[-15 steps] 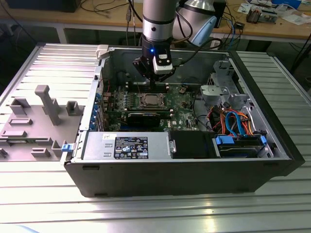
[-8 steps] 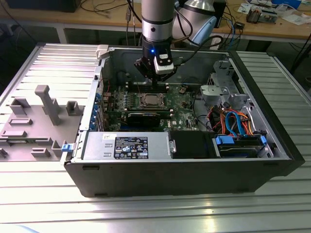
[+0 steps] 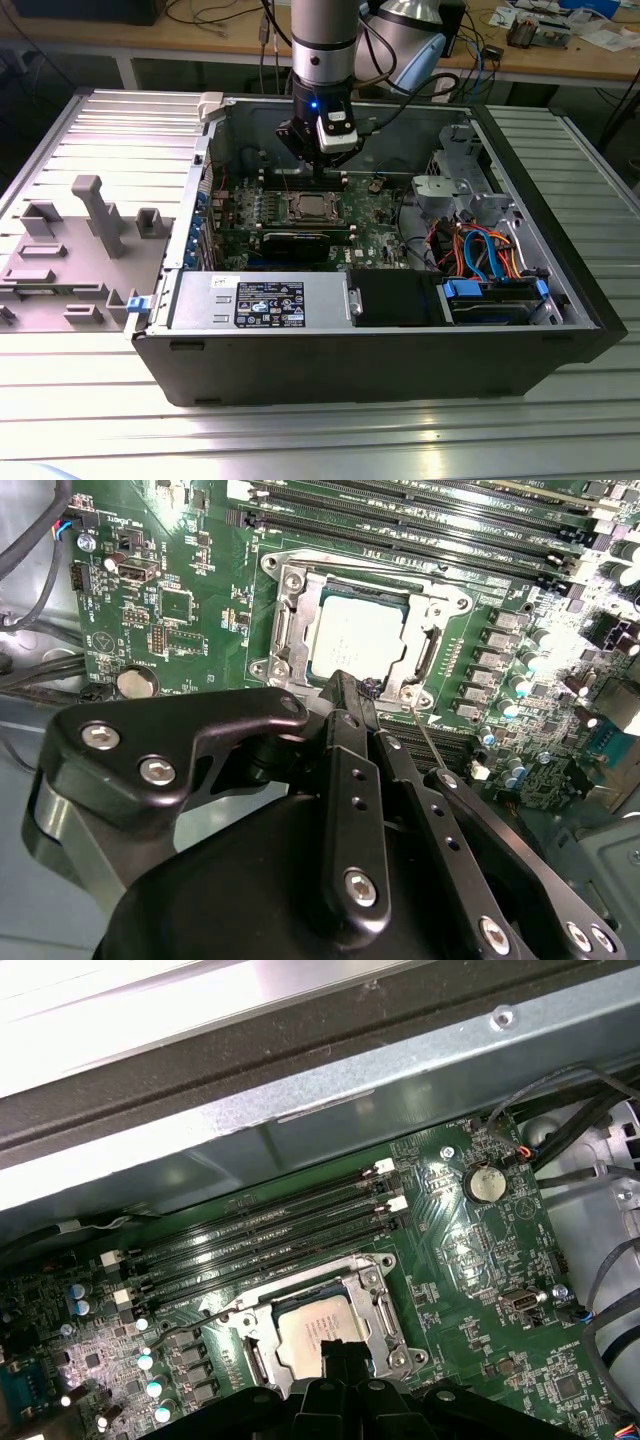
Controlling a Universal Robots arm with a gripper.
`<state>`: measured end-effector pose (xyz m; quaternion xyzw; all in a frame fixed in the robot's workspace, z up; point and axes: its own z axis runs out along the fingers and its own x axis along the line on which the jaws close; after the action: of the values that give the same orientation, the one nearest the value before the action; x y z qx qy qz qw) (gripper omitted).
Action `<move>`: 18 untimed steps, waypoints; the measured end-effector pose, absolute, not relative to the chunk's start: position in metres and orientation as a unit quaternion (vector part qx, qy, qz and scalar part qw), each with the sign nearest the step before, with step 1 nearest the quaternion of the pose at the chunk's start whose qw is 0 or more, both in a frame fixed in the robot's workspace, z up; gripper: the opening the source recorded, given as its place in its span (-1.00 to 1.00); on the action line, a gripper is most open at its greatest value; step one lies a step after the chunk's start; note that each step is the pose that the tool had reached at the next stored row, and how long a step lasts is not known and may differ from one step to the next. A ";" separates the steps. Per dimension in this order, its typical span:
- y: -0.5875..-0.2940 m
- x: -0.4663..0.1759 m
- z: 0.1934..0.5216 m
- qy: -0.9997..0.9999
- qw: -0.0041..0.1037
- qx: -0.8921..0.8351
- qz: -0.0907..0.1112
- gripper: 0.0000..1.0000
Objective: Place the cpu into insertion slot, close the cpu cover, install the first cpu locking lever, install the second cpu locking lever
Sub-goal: 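Install the first cpu locking lever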
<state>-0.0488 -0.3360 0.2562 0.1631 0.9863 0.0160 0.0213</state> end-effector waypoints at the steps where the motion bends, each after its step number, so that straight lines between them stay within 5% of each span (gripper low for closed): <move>1: -0.336 -0.049 0.256 0.986 0.021 0.163 0.016 -0.79; 18: -0.336 -0.049 0.256 0.997 0.020 0.077 0.018 -0.79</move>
<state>-0.0488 -0.3360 0.2561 0.0767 0.9967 0.0178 0.0198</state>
